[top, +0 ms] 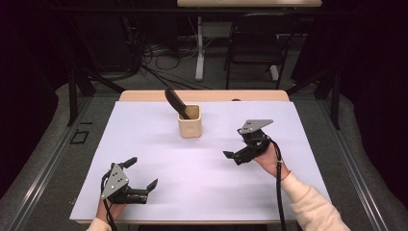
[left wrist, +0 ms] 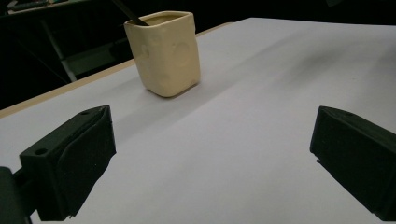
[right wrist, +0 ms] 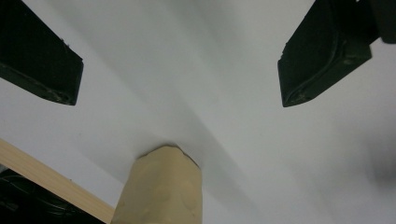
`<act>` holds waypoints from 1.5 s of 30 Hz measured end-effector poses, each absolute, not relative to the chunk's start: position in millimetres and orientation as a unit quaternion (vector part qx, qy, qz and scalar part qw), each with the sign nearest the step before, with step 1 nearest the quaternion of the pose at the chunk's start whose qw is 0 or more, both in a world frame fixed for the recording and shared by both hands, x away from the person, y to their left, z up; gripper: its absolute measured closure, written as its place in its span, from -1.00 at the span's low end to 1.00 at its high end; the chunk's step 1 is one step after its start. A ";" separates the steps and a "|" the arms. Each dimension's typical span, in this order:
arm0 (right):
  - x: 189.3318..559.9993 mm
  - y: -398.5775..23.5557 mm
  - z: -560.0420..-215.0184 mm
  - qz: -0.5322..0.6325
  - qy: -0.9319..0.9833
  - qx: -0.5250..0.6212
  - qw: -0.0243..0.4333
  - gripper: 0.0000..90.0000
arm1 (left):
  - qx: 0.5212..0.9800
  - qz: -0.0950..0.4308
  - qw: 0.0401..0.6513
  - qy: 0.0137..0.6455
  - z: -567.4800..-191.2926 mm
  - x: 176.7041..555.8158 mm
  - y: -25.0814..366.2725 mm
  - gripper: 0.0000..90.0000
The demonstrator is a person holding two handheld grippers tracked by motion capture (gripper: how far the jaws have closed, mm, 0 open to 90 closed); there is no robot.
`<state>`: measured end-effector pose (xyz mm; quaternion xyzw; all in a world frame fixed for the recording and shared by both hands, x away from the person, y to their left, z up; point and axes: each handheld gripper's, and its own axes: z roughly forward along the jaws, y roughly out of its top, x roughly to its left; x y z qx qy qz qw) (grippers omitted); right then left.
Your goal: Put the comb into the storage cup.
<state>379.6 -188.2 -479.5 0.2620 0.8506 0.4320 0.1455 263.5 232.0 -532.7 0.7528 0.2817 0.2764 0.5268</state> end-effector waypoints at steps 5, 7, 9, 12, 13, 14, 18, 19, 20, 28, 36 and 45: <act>370.7 -196.9 -485.5 0.432 0.847 0.268 0.157 -1.00 | 0.754 0.276 0.526 0.281 -532.9 264.0 232.2 -1.00; 365.1 -200.6 -487.1 0.436 0.842 0.269 0.167 -1.00 | 0.754 0.274 0.526 0.281 -532.9 263.6 232.0 -1.00; 359.5 -203.6 -489.3 0.435 0.842 0.268 0.175 -1.00 | 0.755 0.275 0.525 0.280 -532.9 263.7 232.2 -1.00; 353.0 -207.0 -494.1 0.429 0.844 0.267 0.178 -1.00 | 0.756 0.272 0.524 0.282 -533.4 264.3 231.8 -1.00; 351.0 -208.3 -495.2 0.428 0.845 0.267 0.179 -1.00 | 0.757 0.273 0.523 0.280 -533.3 264.3 231.6 -1.00; 348.6 -209.5 -496.0 0.427 0.845 0.267 0.180 -1.00 | 0.756 0.273 0.524 0.280 -533.2 264.1 231.6 -1.00; 339.6 -213.8 -499.3 0.424 0.846 0.268 0.184 -1.00 | 0.756 0.274 0.525 0.280 -532.9 263.7 231.8 -1.00; 337.1 -214.7 -500.0 0.423 0.846 0.266 0.187 -1.00 | 0.756 0.274 0.525 0.280 -532.9 263.7 231.7 -1.00; 334.6 -215.8 -500.6 0.422 0.847 0.264 0.188 -1.00 | 0.756 0.274 0.524 0.280 -532.9 263.7 231.5 -1.00; 319.6 -225.7 -506.0 0.423 0.843 0.266 0.197 -1.00 | 0.755 0.275 0.524 0.282 -533.0 263.7 231.5 -1.00; 301.4 -237.8 -511.1 0.436 0.834 0.257 0.221 -1.00 | 0.756 0.276 0.522 0.283 -533.1 263.7 230.9 -1.00; 286.2 -247.3 -515.1 0.430 0.833 0.259 0.231 -1.00 | 0.756 0.276 0.522 0.283 -533.1 263.9 231.0 -1.00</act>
